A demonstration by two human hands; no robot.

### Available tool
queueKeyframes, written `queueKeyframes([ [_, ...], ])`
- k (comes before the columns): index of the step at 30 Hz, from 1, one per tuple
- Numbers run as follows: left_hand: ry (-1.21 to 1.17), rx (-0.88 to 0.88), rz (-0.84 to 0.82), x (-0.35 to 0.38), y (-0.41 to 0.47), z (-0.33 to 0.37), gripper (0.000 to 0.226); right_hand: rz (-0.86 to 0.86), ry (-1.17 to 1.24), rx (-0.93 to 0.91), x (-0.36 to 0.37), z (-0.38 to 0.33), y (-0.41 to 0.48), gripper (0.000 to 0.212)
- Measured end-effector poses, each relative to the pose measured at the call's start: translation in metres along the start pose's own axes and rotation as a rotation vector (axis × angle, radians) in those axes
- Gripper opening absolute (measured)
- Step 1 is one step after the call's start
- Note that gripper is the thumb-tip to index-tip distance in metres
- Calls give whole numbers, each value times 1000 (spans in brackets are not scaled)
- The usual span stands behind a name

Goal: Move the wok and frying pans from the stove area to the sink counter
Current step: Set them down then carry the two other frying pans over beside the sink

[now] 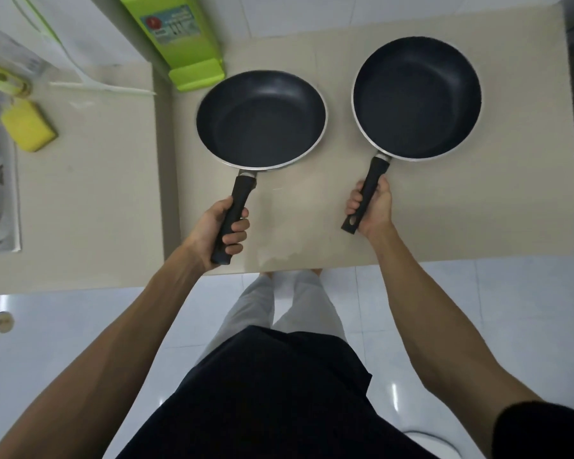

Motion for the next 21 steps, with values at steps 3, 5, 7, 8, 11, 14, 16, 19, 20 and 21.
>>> queueKeyframes([
  [3,7,-6,30,0,3,-1,39,-48,35,-41,-3,-11,-6,55],
  [5,18,8,57,3,4,-3,40,-52,39,-38,-9,-13,-13,57],
  [7,29,30,83,7,5,-5,40,-48,26,-36,-16,-12,-22,58],
  [8,28,41,94,8,6,-7,40,-50,9,-40,-19,-13,-27,58],
  [11,1,100,83,4,-1,-7,41,-43,-54,-42,-26,-13,-48,58],
  [14,-19,169,45,6,-17,-1,41,-36,-99,-68,-31,-30,-71,57],
  [16,-30,231,57,0,-40,8,41,-66,-140,-76,-21,-32,-84,56],
  [19,-44,306,51,-12,-76,12,40,-105,-169,-96,1,-26,-103,56],
  [20,-56,327,49,-18,-86,12,40,-120,-174,-97,10,-22,-108,56],
  [21,-72,349,49,-25,-97,12,41,-137,-189,-96,21,-18,-112,56],
])
Point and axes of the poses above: each hand's wrist, its own y-axis towards the middle knuckle, its own x-axis out of the palm, z = x × y, the point moved 9 cm from there along y, towards the middle knuckle
